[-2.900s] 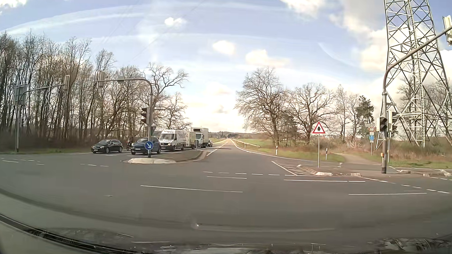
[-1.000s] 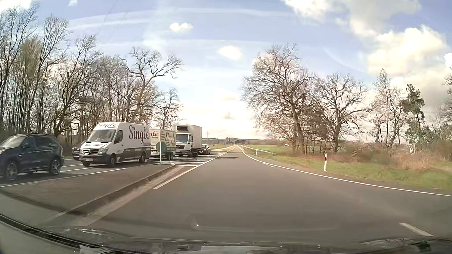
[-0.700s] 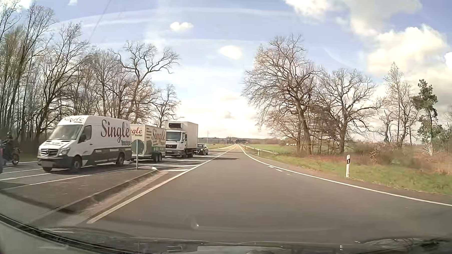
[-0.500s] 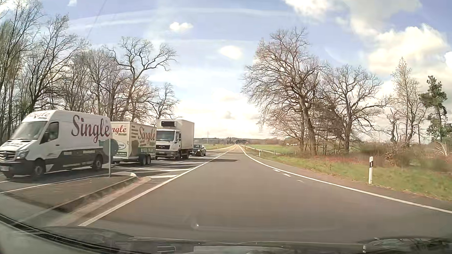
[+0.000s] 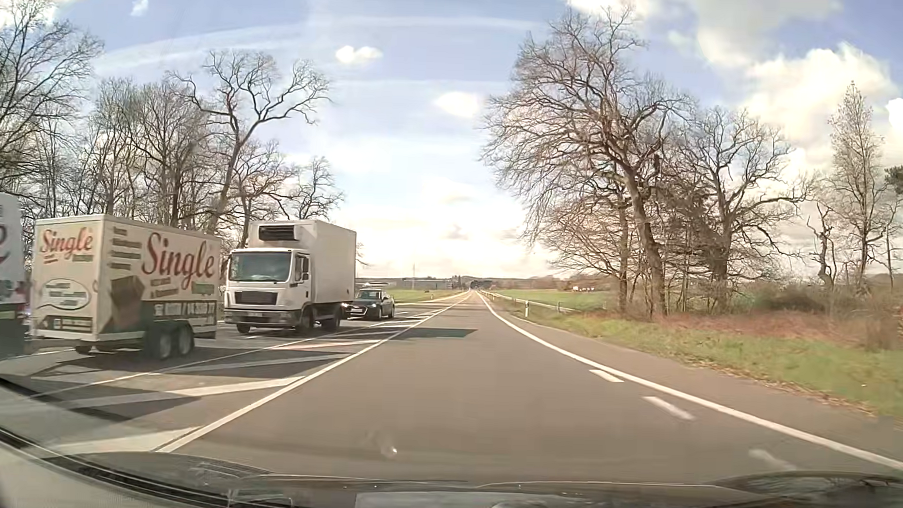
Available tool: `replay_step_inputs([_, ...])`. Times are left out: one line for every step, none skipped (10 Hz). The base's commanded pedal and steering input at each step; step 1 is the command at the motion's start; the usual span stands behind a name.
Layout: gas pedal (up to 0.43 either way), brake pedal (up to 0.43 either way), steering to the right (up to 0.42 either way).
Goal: Follow the waypoints while adhering to traffic rules and regulations
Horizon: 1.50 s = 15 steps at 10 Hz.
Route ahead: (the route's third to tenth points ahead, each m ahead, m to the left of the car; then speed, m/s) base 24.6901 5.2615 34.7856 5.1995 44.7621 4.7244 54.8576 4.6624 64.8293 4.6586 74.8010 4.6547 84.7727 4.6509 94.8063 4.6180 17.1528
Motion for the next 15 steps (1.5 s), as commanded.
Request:
replay_step_inputs([0.610,0.000,-0.006])
replay_step_inputs([0.598,0.000,-0.006])
replay_step_inputs([0.598,0.000,-0.006])
replay_step_inputs([0.571,0.000,-0.006])
replay_step_inputs([0.551,0.000,-0.006])
replay_step_inputs([0.488,0.000,-0.005])
replay_step_inputs([0.461,0.000,-0.005])
replay_step_inputs([0.409,0.000,-0.004])
replay_step_inputs([0.390,0.000,-0.004])
replay_step_inputs([0.370,0.000,-0.003])
replay_step_inputs([0.350,0.000,-0.002])
replay_step_inputs([0.319,0.000,-0.002])
replay_step_inputs([0.287,0.000,-0.002])
replay_step_inputs([0.220,0.000,-0.003])
replay_step_inputs([0.150,0.000,-0.002])
